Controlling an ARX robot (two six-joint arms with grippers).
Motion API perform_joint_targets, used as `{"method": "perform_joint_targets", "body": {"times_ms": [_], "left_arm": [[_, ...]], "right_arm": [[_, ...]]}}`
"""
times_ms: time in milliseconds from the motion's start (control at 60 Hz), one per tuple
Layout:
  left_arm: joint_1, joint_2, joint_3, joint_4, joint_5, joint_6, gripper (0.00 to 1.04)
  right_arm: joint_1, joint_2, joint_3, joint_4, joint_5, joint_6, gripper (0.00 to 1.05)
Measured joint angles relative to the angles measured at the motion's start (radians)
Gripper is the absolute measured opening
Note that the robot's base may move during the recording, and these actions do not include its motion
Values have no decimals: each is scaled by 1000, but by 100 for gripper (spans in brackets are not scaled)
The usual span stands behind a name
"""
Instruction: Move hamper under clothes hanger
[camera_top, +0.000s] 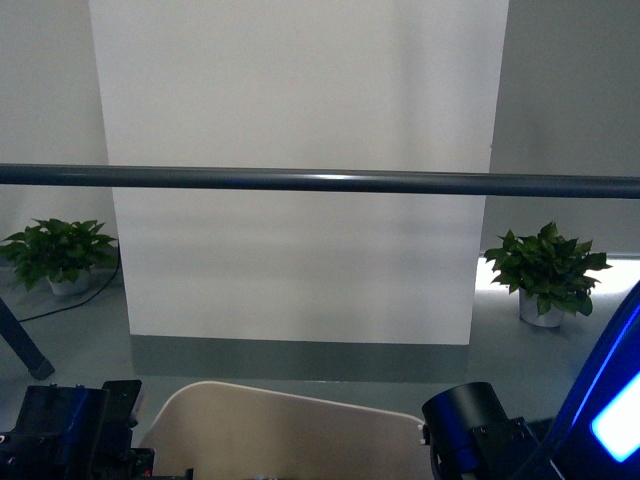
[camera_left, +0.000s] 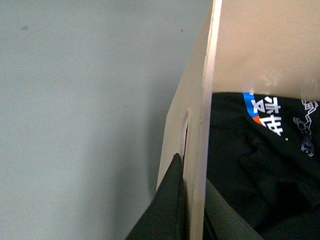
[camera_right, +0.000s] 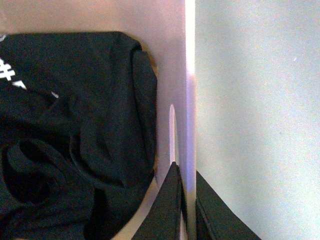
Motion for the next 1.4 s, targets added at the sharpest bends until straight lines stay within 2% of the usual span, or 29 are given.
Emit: {"method": "perform_joint_targets", "body": {"times_ms": [33,150,667,950,1400], "left_arm": [[-4,-16,-22,2,-2,-4,4],[-8,-49,-68,0,-3,-8,4],[32,-209,-341,-113,60,56,4],[36,-203,-385,-99,65,56,4],[41,-40,-372,-26,79,30,4]], "right_arm": [[6,-5,-22,43,16,16,3],[15,-25,-56,54,17,34,3],[55,-138,-226,-2,-96,101,3],[59,-153,-259,-3,-102,101,3],[58,-64,-270,42,-93,98,3]]}}
